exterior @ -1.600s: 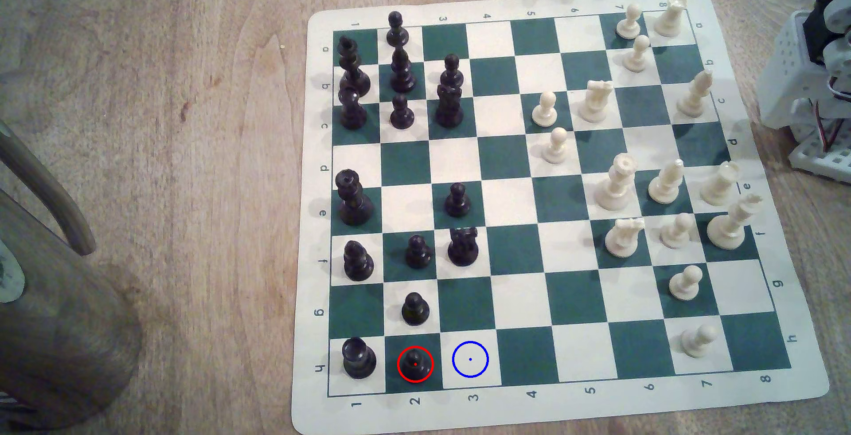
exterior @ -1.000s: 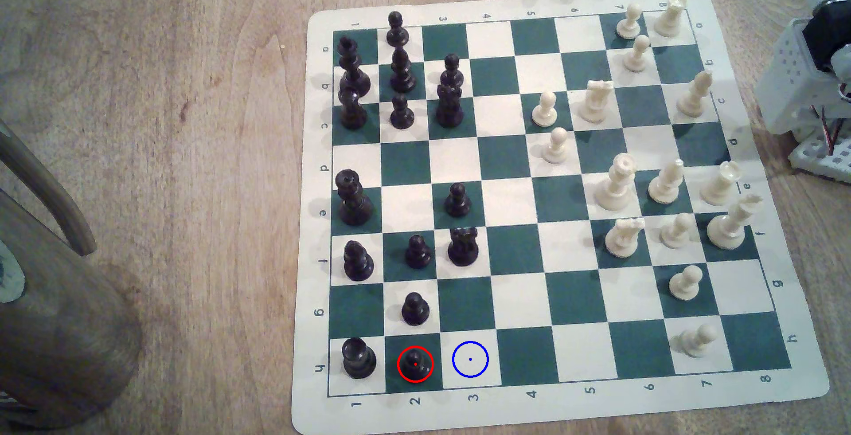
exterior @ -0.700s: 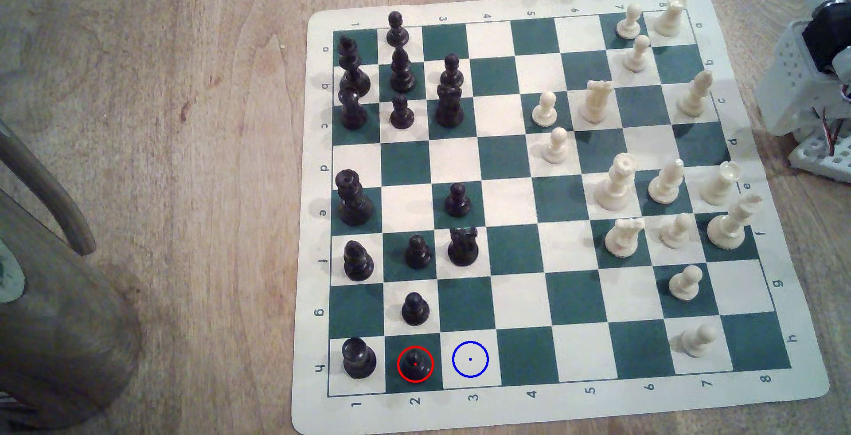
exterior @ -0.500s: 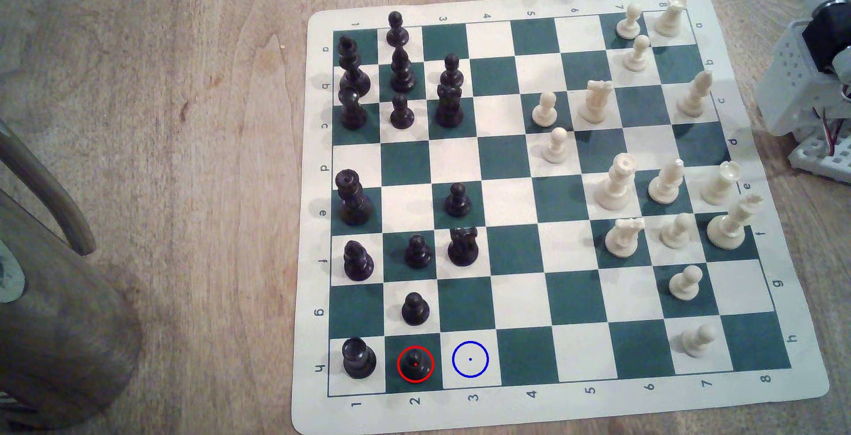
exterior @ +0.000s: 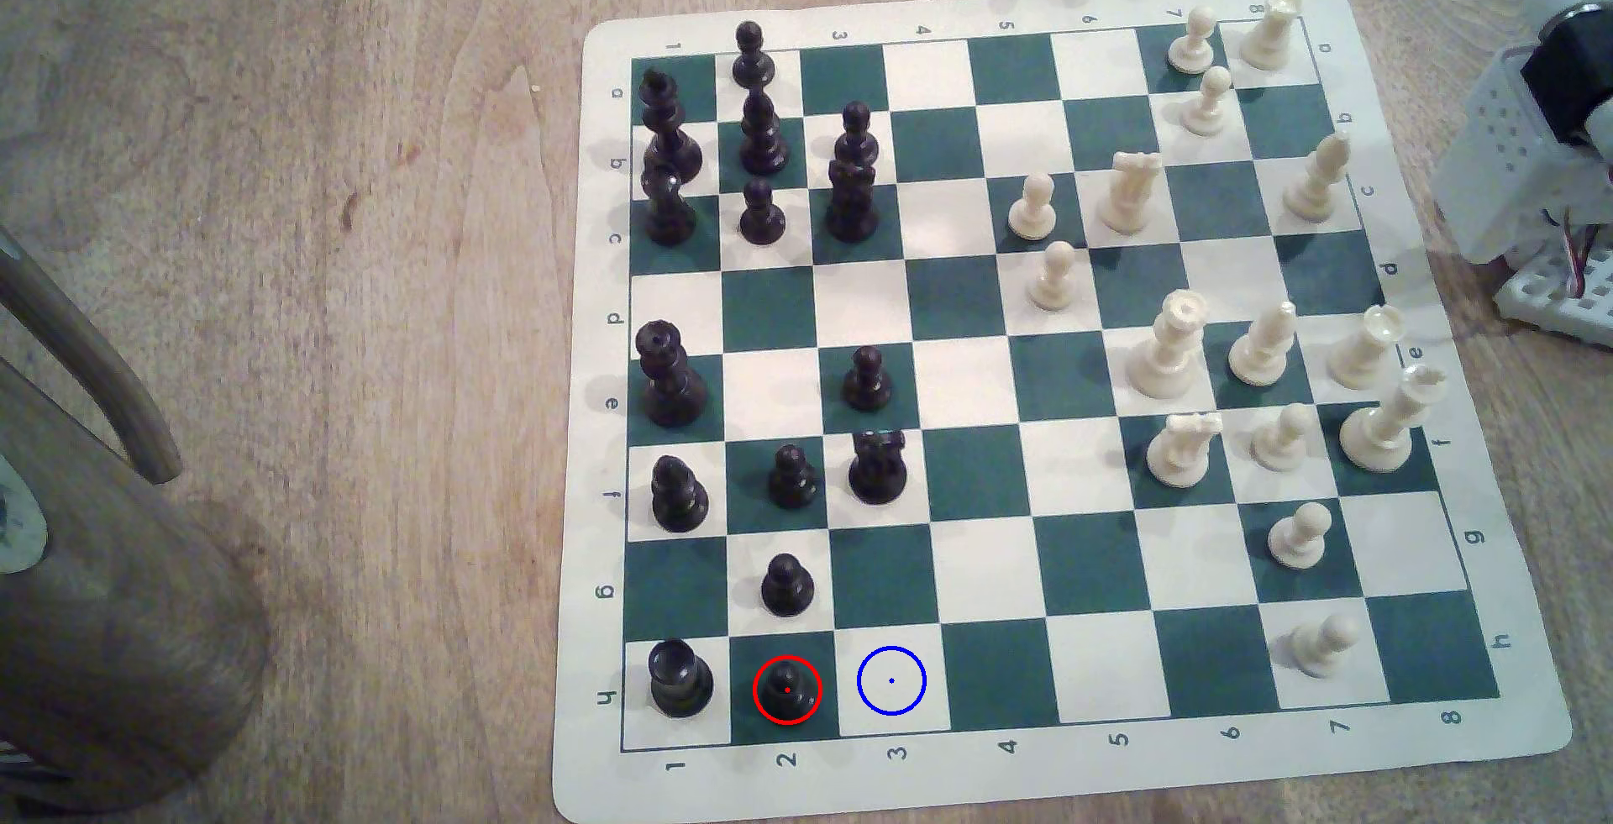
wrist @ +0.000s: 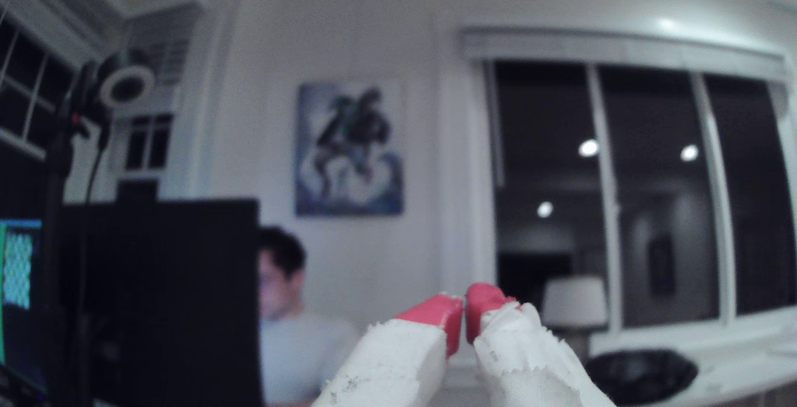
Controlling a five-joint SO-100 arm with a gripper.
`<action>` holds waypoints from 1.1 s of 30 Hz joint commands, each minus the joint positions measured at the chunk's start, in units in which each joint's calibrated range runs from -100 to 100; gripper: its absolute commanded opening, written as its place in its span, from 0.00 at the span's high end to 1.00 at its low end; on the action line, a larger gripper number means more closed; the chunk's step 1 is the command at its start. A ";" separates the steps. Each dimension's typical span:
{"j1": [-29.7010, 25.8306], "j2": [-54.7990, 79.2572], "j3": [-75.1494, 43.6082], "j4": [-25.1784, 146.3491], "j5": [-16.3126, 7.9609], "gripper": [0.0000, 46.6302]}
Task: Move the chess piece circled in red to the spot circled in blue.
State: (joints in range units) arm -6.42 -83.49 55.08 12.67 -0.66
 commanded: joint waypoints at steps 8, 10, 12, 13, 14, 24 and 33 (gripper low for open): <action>-8.95 46.65 -41.03 25.17 -4.20 0.96; -9.81 55.57 -47.47 29.18 -6.11 0.97; -10.60 59.98 -50.73 30.90 -7.03 0.97; -10.83 61.85 -51.91 31.39 -7.13 0.98; -11.22 65.33 -53.81 31.39 -7.62 0.98; -14.19 80.69 -62.61 32.62 -11.82 0.81; -17.17 103.02 -93.25 49.41 -15.48 0.79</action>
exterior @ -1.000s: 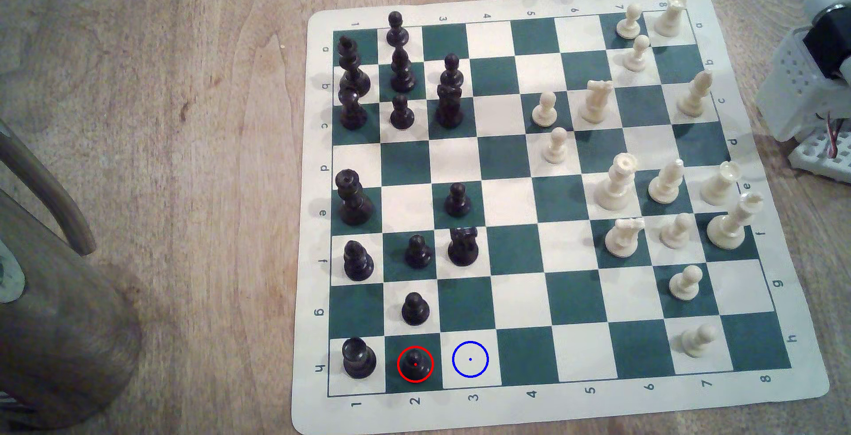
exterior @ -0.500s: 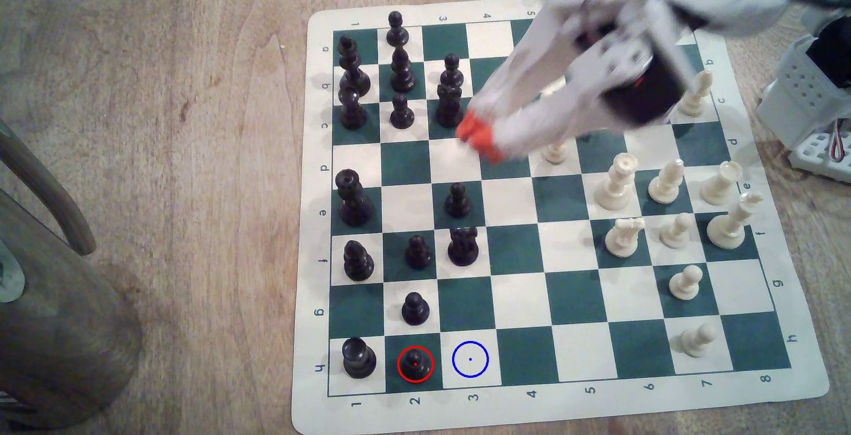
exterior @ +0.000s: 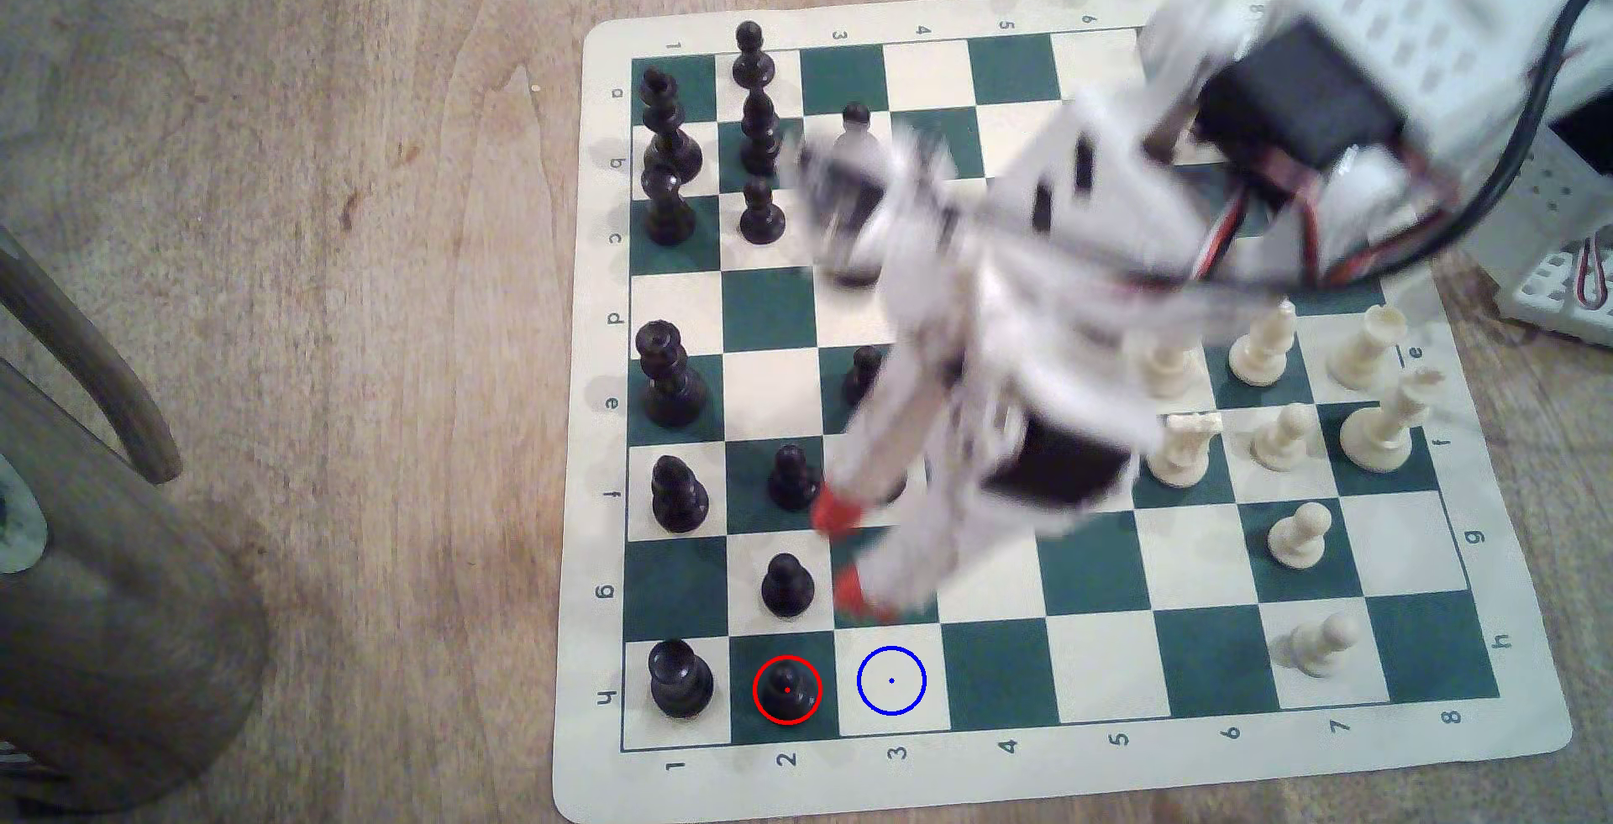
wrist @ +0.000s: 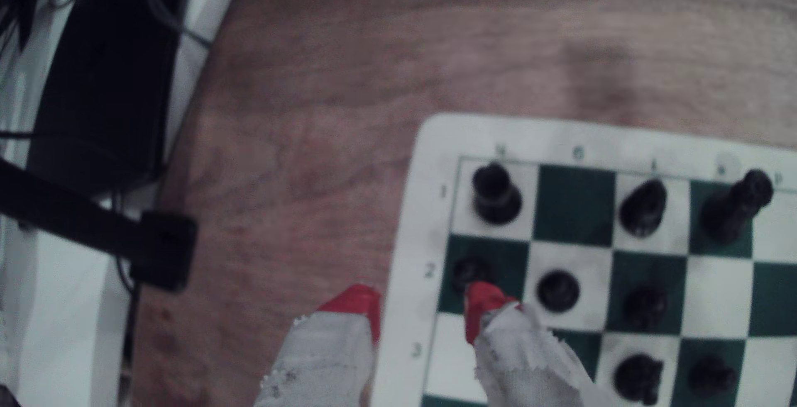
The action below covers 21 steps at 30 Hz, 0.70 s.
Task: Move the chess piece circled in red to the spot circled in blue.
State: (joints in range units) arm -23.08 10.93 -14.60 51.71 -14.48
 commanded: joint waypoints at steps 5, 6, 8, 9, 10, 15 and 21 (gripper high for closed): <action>-0.42 10.37 -24.30 11.43 -2.30 0.76; -0.27 10.63 -24.30 11.02 -2.39 0.76; 0.13 11.31 -24.30 9.96 -2.39 0.75; 0.28 11.48 -24.30 9.55 -2.44 0.75; 0.44 11.56 -24.30 9.14 -2.49 0.75; 0.75 12.92 -23.21 4.63 -2.44 0.76; 0.44 14.45 -21.31 1.93 -2.25 0.76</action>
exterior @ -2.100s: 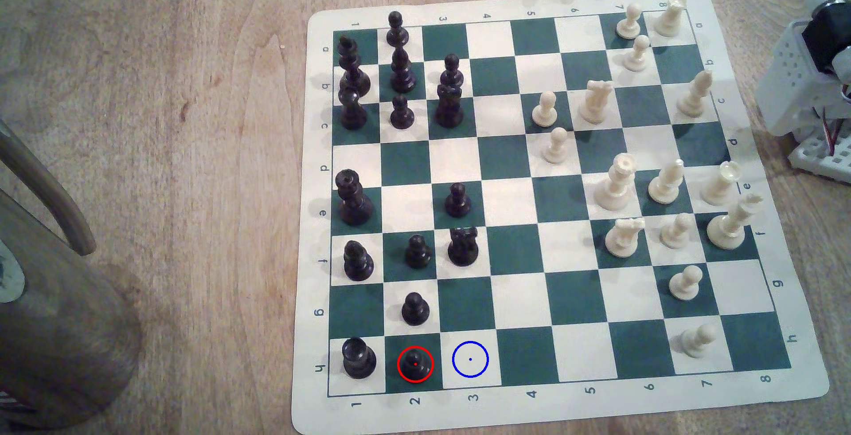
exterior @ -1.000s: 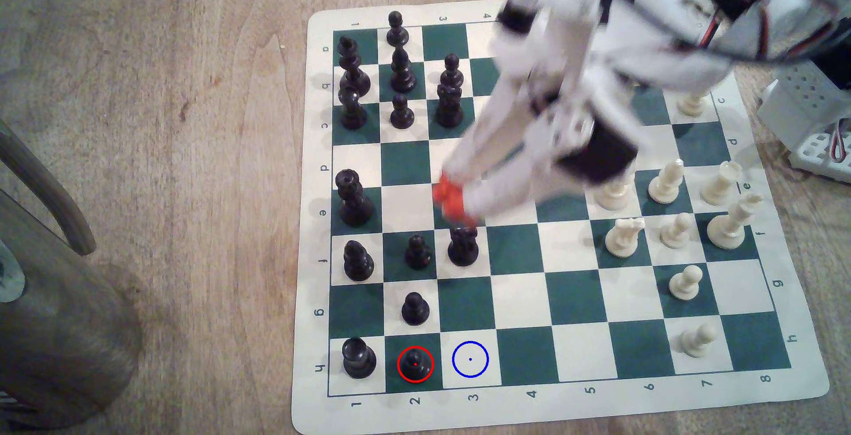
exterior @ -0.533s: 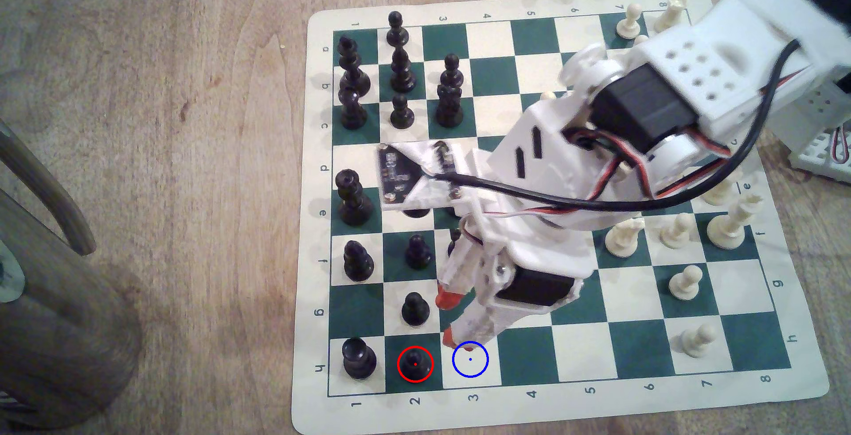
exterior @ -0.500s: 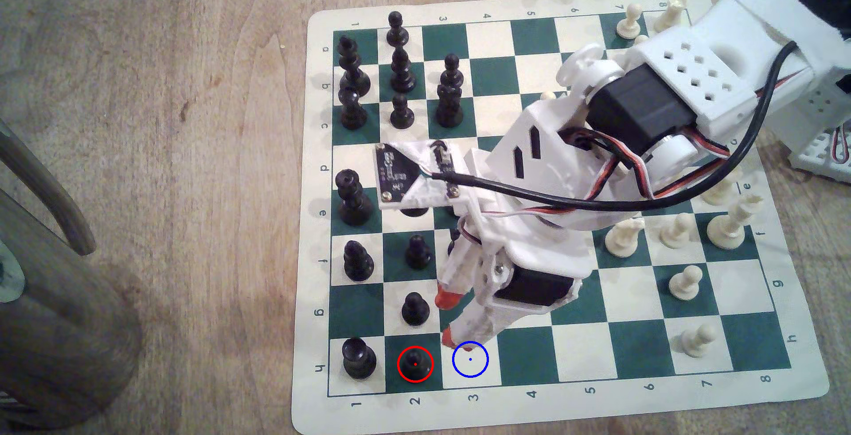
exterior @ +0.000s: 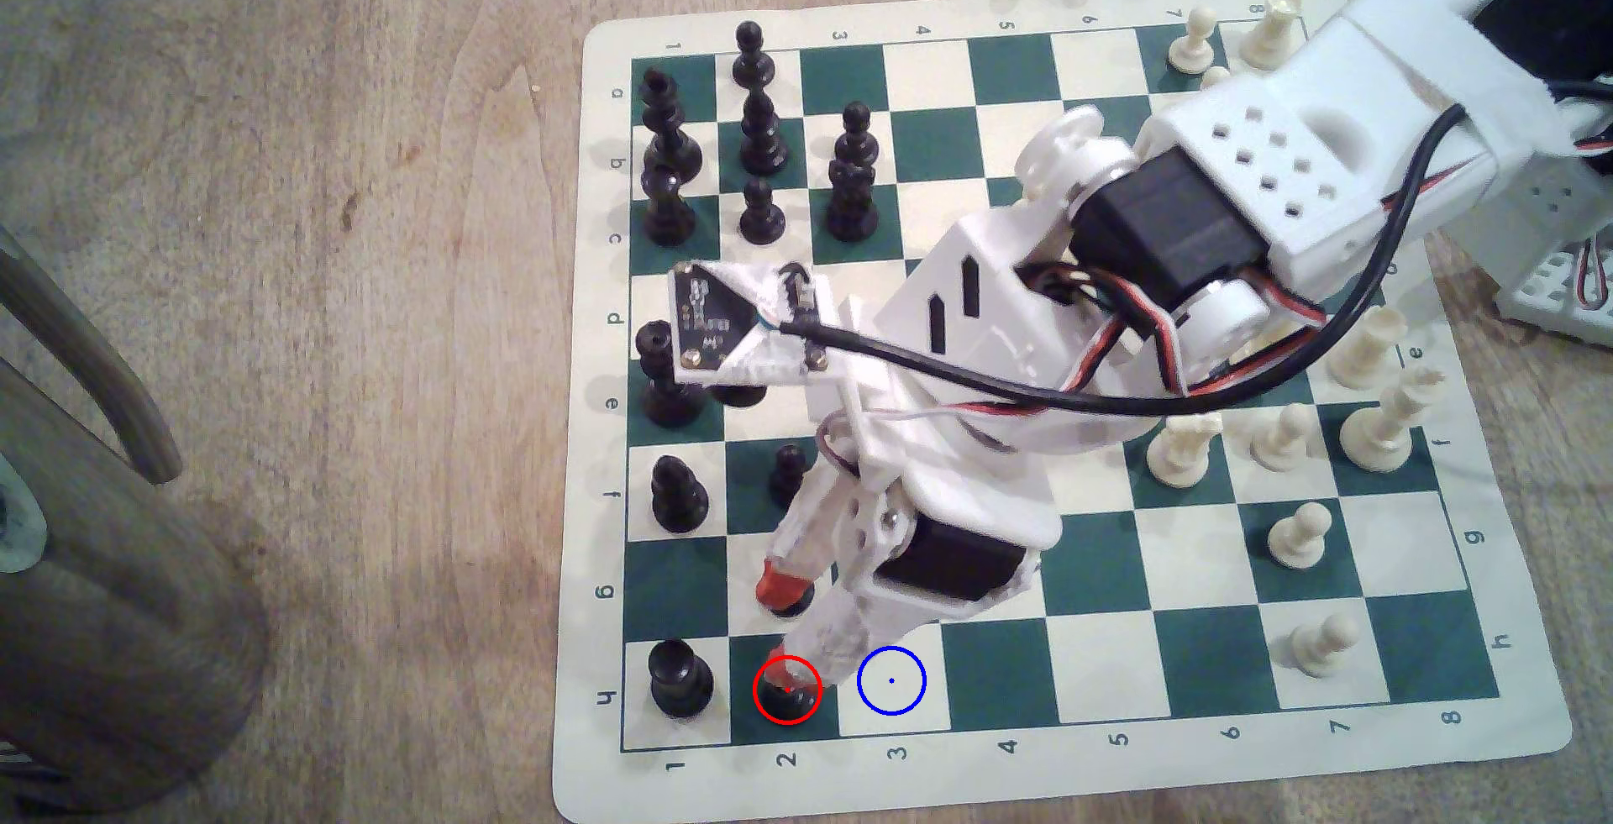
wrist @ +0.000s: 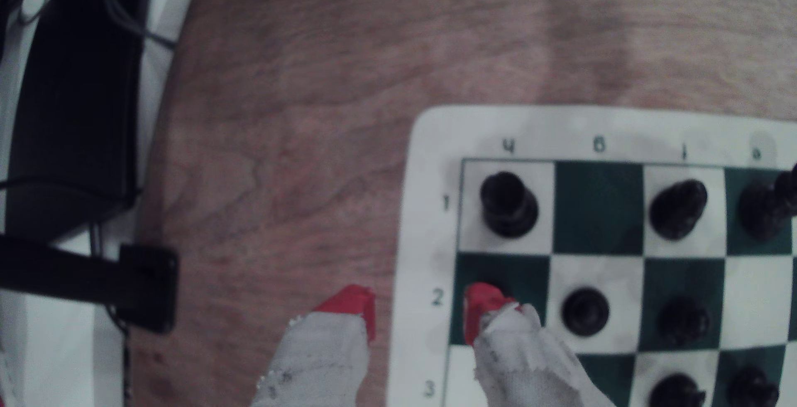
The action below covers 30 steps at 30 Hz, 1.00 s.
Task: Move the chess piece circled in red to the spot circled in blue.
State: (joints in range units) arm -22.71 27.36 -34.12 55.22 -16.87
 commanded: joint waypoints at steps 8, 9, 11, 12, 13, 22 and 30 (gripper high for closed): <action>0.70 1.76 -1.69 -3.05 0.83 0.74; 0.77 1.85 -1.42 -2.97 0.88 0.74; 1.09 2.10 -1.06 -2.80 0.98 0.74; 1.24 2.27 -0.70 -2.64 0.98 0.75; 1.24 2.27 -0.43 -2.56 0.98 0.75; 1.24 3.46 0.12 -2.64 0.93 0.75; 1.17 5.24 -0.43 -3.05 0.68 0.75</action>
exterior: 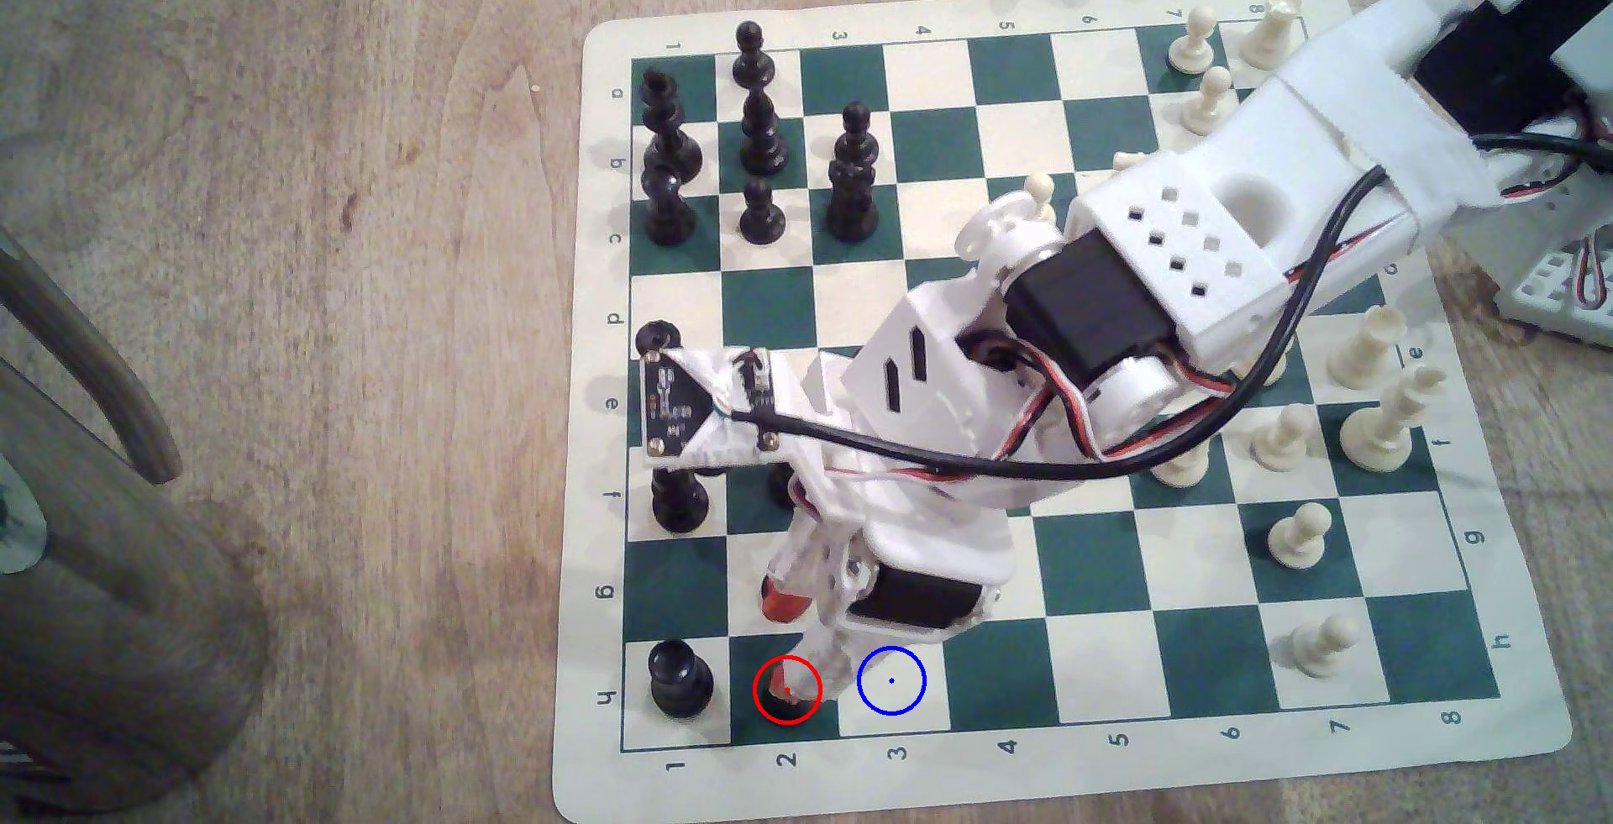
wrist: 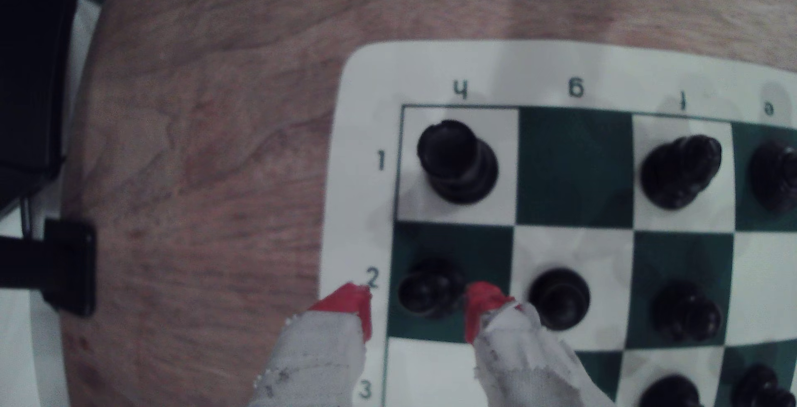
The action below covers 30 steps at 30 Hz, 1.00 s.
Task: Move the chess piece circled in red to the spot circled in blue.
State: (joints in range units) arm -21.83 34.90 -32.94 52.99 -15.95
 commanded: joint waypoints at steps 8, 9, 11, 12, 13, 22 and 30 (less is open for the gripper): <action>-0.11 -2.13 -1.96 -0.98 -0.39 0.73; -0.27 -1.88 -2.14 -1.06 -0.39 0.73; -0.27 -1.37 -2.60 -1.06 -0.44 0.72; -0.35 -1.11 -2.78 -1.06 -0.44 0.71; -0.35 -0.69 -3.14 -1.06 -0.44 0.70; -0.35 0.25 -4.41 -1.80 -1.12 0.65; -0.35 1.52 -5.14 -1.88 -1.37 0.66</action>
State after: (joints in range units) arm -21.83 38.84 -33.03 52.03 -16.78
